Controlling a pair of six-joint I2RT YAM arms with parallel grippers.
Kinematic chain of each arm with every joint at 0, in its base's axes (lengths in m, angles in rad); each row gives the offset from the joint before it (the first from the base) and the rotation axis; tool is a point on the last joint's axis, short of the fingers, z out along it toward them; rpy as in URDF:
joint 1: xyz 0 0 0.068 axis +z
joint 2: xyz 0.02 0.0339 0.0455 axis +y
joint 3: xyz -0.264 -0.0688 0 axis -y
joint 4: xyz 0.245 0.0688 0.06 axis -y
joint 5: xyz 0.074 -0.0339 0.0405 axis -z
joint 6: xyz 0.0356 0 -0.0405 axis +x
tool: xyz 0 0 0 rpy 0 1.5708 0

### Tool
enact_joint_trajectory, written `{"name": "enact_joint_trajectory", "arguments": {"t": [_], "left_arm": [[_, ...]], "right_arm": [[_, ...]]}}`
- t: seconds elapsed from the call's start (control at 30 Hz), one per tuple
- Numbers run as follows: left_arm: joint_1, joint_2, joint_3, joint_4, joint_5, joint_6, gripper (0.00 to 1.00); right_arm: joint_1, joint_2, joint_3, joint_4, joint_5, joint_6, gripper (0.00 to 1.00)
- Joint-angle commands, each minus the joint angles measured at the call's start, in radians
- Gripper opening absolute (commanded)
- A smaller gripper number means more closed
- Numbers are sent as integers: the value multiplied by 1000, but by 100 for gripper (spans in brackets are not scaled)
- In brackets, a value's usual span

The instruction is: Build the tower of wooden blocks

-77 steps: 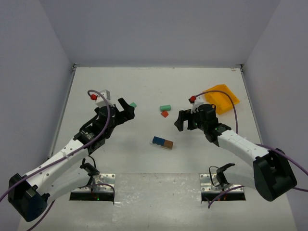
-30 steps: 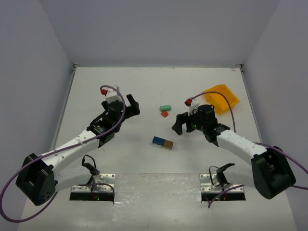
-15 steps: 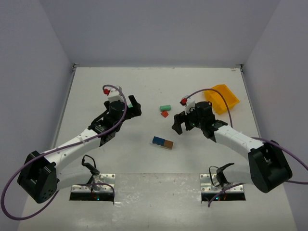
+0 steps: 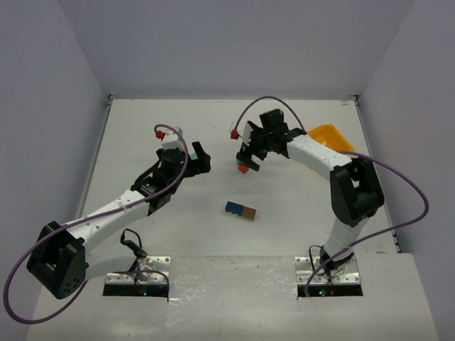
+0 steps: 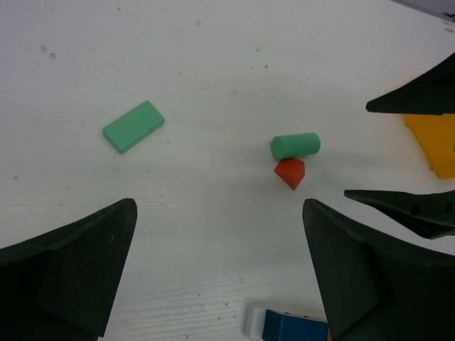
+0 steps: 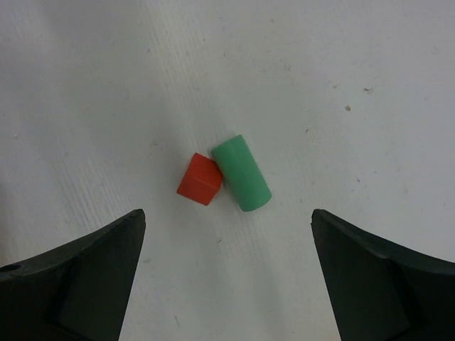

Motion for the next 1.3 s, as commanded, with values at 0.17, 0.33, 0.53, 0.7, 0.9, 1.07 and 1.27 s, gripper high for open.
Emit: {"name": "enact_joint_trajectory", "arguments": {"t": [0.17,0.33,0.53,0.7,0.9,1.07,1.27], "left_arm": [[26,-47,-11,36,2,7,100],[27,-46,-11,34,-9,9,100],[28,-38,-6,25,-23,9,100],[28,-36,-7,27,-30,9,100],[29,-36,-11,32,-24,15,100],[29,-29,-7,31,-29,16,100],[31,-20,-3,28,-24,16,100]], "right_arm": [[4,240,312,-384,-25,-321,98],[1,329,376,-421,-11,-350,98],[-9,385,412,-423,0,-364,96],[-14,437,452,-423,-13,-374,80],[-15,456,452,-423,-5,-396,63],[-18,453,433,-423,-13,-408,49],[-18,465,429,-419,-23,-396,33]]}}
